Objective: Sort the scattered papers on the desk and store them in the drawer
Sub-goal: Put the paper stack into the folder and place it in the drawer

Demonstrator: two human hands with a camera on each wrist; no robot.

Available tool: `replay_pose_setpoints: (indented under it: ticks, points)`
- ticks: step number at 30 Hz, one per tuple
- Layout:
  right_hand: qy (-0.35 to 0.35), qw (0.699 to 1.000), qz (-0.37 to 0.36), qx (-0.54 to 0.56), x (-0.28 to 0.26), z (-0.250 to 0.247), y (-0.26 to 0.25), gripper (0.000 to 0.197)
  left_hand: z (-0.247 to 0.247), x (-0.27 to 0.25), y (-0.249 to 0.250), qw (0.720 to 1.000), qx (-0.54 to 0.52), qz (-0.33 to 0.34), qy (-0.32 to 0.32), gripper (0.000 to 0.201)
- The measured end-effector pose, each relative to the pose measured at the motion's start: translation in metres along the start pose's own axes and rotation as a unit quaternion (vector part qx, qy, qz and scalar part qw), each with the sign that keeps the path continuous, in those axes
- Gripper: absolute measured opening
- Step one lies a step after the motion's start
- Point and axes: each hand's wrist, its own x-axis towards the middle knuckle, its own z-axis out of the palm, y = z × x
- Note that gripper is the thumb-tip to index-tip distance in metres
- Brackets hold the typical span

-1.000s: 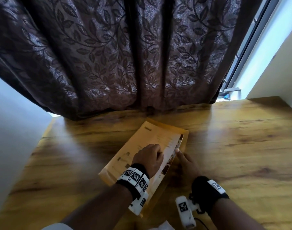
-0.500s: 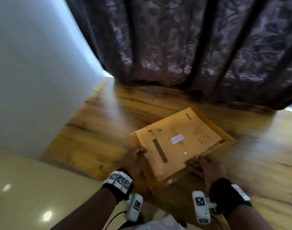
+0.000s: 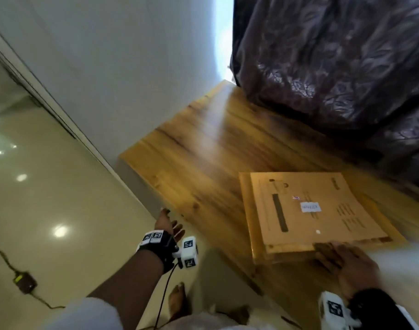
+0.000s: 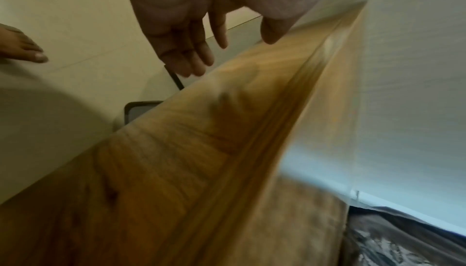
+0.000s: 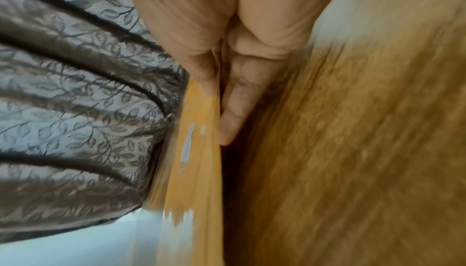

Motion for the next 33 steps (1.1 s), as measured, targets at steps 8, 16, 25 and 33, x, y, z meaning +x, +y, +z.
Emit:
replay_pose_setpoints:
  ticks: [8,16,25,33]
  points:
    - [-0.025,0.996,-0.072,-0.046,-0.028,0.024,0.003,0.092,0.010,0.024,0.000,0.990,-0.076,-0.058,-0.107,0.072]
    - [-0.036,0.998,-0.038,0.029,-0.062,0.046,0.018,0.023,-0.029,0.036,0.011,0.979,-0.104,-0.137,-0.108,0.099]
    - [-0.072,0.996,-0.014,0.060,-0.070,0.083,0.048,0.044,-0.114,0.038,0.007,0.983,0.021,-0.164,-0.076,0.111]
    - [-0.081,0.993,-0.001,0.081,-0.074,0.106,0.056,0.045,-0.151,0.016,0.017,0.996,0.065,-0.053,0.020,0.063]
